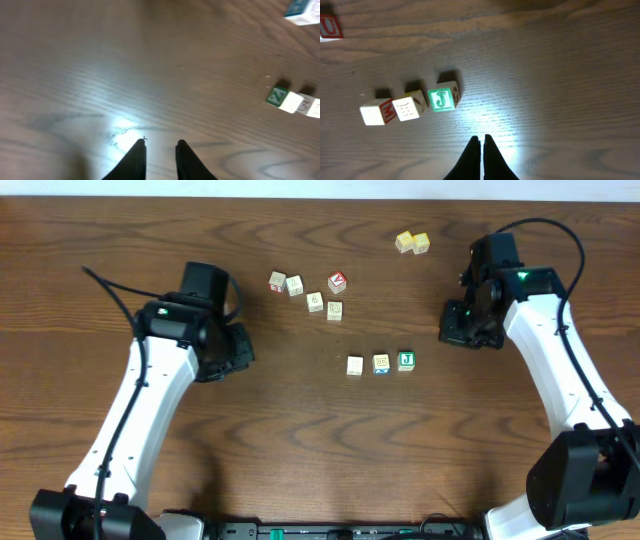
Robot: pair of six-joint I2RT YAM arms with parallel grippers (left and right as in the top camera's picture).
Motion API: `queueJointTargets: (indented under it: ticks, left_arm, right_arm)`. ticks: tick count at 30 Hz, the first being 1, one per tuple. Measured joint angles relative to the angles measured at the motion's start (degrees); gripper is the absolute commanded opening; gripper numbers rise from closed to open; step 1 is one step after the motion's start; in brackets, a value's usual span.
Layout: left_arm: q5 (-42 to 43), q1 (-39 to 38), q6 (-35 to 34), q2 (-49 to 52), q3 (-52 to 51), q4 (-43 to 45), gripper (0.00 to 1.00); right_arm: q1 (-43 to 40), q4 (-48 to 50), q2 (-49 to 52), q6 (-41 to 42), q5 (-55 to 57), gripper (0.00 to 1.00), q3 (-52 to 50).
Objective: Lift 3 blocks
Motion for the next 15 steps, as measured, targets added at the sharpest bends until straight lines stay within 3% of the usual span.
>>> queueJointTargets:
  ticks: [5,15]
  left_arm:
    - [0.02,-3.78,-0.17,0.0,-0.02,2.62,0.08]
    - [0.0,-9.9,-3.65,0.35,-0.59,10.95,0.07]
  right_arm:
    - [0.0,4.13,0.0,0.02,0.09,0.01,-3.41]
    - [0.0,10.27,0.0,0.02,0.81,0.01,-7.15]
